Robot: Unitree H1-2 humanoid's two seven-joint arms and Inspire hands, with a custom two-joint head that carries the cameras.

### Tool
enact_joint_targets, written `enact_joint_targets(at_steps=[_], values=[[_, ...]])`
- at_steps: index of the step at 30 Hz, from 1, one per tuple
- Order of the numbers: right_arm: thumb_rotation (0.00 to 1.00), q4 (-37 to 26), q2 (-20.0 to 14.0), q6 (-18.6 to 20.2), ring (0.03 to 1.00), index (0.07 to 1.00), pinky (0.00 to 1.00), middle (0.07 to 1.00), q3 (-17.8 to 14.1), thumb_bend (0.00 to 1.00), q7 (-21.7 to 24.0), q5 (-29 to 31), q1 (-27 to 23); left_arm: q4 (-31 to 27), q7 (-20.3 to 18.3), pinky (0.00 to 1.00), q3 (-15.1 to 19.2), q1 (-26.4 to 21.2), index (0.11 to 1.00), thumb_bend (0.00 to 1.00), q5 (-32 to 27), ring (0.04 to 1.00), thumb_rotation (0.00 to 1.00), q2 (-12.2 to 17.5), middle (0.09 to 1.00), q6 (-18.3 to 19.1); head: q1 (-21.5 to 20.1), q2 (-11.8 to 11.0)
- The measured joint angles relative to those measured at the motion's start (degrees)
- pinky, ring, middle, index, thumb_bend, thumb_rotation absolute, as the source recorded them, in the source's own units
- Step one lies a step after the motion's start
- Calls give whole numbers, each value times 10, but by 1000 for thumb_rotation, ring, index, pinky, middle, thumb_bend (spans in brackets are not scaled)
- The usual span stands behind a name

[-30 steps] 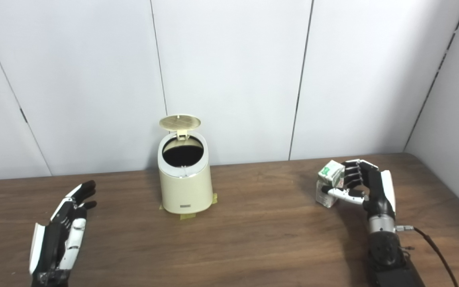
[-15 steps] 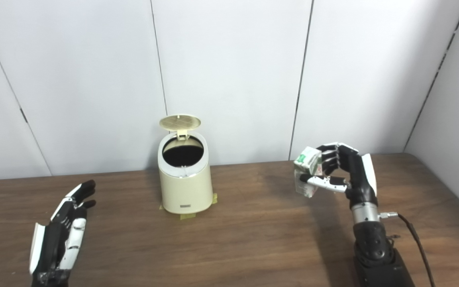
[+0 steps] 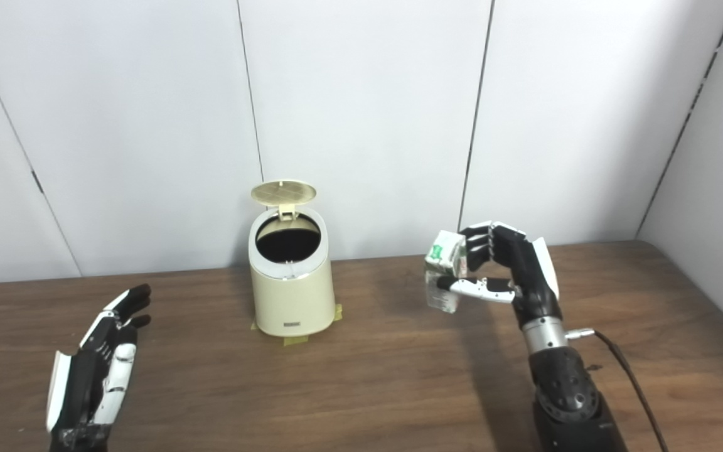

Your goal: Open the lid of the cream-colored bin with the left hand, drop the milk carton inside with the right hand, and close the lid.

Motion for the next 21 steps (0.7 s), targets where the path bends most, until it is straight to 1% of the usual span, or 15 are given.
enact_joint_targets(at_steps=[4, 7, 13, 15, 19, 21], values=[[0, -34, 28, -1, 424, 509, 368, 491, 8, 518, 5, 0, -3, 3, 0, 786, -2, -2, 829, 293, 0, 854, 819, 0, 857, -1, 0, -1], [0, -48, 44, -1, 423, 516, 420, 483, 16, 517, 8, 0, -11, 5, 2, 776, -3, -4, 832, 294, 0, 853, 838, -1, 860, -1, 0, -2], [0, -80, 73, -1, 413, 530, 360, 477, 31, 515, 8, -9, -28, 7, 3, 780, -4, -4, 838, 291, 1, 855, 831, 0, 865, -1, 4, -4], [0, -84, 81, -1, 413, 535, 402, 469, 36, 514, 8, -12, -33, 7, 3, 781, -5, -5, 836, 291, 1, 856, 827, -1, 867, -1, 4, -4], [0, -85, 94, -5, 414, 530, 341, 474, 53, 514, 14, -17, -49, 7, 3, 783, -5, -5, 837, 290, 1, 857, 823, -1, 869, -1, 8, -5], [0, -85, 98, -13, 417, 527, 351, 471, 59, 514, 16, -25, -62, 7, 4, 782, -6, -5, 835, 285, 1, 856, 816, -1, 868, -1, 10, -6]])
